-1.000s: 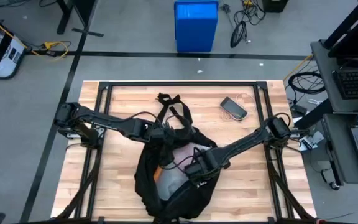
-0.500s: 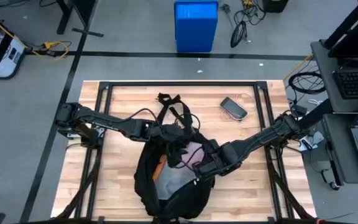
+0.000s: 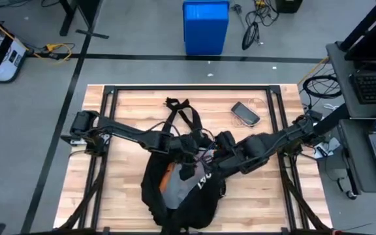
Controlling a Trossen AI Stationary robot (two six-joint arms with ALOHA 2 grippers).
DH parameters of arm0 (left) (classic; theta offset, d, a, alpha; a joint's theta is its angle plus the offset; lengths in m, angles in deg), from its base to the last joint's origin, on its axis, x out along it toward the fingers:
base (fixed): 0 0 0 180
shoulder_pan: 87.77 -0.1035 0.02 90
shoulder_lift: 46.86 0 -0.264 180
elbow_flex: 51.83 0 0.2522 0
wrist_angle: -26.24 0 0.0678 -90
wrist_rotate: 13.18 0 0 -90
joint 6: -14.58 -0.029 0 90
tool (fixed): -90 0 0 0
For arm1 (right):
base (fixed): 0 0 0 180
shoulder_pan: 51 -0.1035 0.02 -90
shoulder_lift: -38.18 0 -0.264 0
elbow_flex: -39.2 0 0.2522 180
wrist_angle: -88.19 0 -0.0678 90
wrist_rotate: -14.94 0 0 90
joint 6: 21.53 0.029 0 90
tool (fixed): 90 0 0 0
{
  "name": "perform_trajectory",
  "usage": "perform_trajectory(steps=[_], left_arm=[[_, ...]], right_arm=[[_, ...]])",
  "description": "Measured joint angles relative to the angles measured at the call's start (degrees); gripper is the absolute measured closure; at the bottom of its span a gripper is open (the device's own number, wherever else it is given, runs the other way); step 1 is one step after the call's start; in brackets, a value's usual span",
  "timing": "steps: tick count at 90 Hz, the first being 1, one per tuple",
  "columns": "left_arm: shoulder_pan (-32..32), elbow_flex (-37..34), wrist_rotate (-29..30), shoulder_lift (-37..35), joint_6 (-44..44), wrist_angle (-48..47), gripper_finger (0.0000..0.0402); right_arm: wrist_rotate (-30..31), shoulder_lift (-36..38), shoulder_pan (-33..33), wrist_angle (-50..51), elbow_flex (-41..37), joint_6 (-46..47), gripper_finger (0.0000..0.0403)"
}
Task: Unpack backpack
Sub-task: Put the orange zip bag into the black backpack
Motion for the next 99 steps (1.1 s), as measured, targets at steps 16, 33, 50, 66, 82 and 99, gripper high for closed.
perform_trajectory(steps=[16,33,50,66,82,99], left_arm=[[-0.01,0.05,-0.72,0.91,0.93,-2.18,0.0290],[-0.07,0.05,-0.61,0.53,1.62,-2.59,0.0290],[-0.49,0.05,-0.61,0.48,3.08,-3.02,0.0290],[-0.77,0.01,-0.61,0.43,3.08,-3.13,0.0290],[-0.88,-0.02,-0.76,0.43,3.10,-3.23,0.0290],[-0.88,-0.04,-0.89,0.43,3.13,-3.32,0.0290]], right_arm=[[1.26,0.01,0.78,1.83,2.14,-0.84,0.0403],[-7.02,0.14,1.45,2.09,0.81,3.12,0.0403],[-16.01,0.13,2.22,1.70,-4.99,4.84,0.0367],[-22.46,0.06,4.26,-6.55,-14.77,3.15,0.0285],[-25.35,0.04,5.32,-23.51,-22.47,2.42,0.0239],[-27.49,0.01,5.18,-21.56,-25.91,3.77,0.0234]])
